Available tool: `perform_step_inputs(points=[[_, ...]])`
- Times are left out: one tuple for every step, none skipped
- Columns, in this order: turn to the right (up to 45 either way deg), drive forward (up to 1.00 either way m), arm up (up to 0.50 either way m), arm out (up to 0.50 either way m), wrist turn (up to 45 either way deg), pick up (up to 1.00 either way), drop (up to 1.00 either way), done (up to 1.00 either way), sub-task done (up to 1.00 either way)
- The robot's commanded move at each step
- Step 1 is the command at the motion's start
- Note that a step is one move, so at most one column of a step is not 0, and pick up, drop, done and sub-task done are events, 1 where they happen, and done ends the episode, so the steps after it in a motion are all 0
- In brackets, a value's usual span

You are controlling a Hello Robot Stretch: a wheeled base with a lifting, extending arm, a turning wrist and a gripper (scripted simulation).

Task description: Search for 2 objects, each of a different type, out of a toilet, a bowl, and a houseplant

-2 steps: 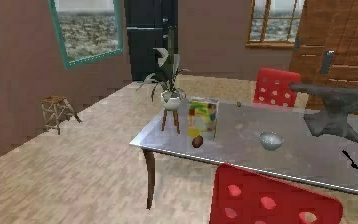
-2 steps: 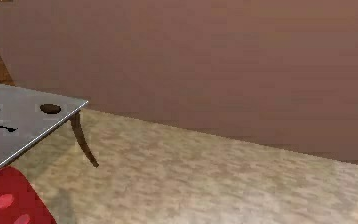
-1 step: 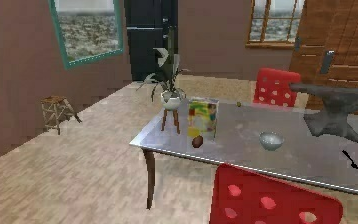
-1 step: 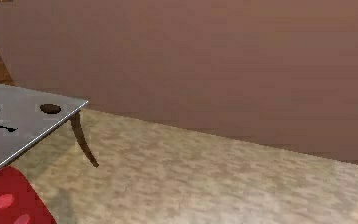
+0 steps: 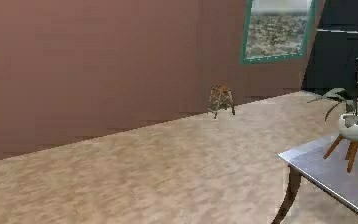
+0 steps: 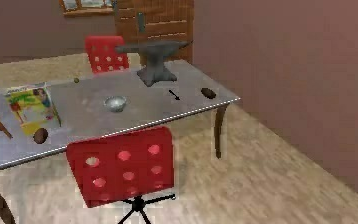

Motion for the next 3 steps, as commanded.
perform_step_inputs(points=[[-21.0,0.0,0.0,0.0,0.0,0.0,0.0,0.0,0.0],[0.0,0.1,0.0,0.0,0.0,0.0,0.0,0.0,0.0],[27.0,0.0,0.0,0.0,0.0,0.0,0.0,0.0,0.0]])
